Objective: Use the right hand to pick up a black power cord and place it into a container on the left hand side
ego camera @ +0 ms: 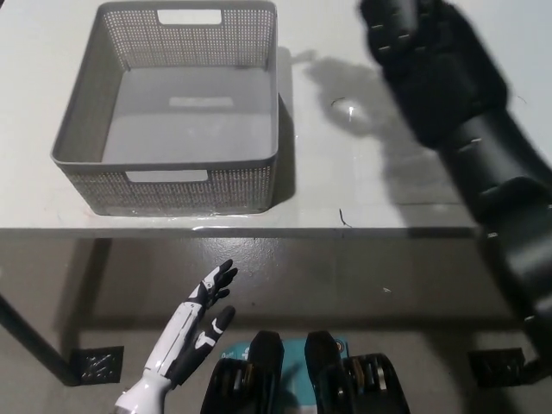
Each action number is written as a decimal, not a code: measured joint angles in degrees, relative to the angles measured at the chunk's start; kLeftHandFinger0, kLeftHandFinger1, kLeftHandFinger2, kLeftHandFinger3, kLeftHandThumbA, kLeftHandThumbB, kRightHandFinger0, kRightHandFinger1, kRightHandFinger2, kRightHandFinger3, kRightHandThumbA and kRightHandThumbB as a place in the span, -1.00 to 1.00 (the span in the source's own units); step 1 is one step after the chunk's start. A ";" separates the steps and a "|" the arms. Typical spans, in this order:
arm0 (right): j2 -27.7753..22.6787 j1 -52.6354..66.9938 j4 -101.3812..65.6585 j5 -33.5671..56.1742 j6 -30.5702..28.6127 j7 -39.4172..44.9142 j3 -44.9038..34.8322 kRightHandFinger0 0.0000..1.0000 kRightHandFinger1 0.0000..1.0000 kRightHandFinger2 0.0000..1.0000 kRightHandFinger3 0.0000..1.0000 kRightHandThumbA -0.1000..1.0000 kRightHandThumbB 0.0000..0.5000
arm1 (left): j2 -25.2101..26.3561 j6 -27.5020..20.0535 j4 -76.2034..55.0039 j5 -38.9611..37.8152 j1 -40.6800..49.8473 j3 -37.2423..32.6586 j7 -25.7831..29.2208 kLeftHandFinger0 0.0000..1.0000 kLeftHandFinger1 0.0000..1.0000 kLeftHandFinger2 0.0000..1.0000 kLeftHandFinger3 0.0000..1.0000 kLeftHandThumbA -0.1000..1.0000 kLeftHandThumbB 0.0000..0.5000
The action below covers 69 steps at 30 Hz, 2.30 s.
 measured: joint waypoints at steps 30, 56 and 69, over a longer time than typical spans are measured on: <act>10.75 1.18 16.13 -1.40 1.65 5.55 5.71 1.00 1.00 1.00 1.00 1.00 1.00 | 0.03 0.23 0.03 0.26 -0.75 -0.36 -0.73 1.00 1.00 1.00 1.00 0.87 0.23; 3.91 14.81 -22.72 11.17 6.36 16.60 -11.34 1.00 1.00 1.00 1.00 1.00 0.54 | 0.11 0.64 0.09 0.34 -1.27 -0.37 -1.19 1.00 1.00 1.00 1.00 0.86 0.19; 1.56 40.14 -50.00 16.28 9.18 18.61 -12.62 1.00 1.00 1.00 1.00 1.00 0.46 | 0.12 0.75 0.73 0.34 -1.30 -0.37 -1.19 1.00 1.00 1.00 1.00 0.90 0.23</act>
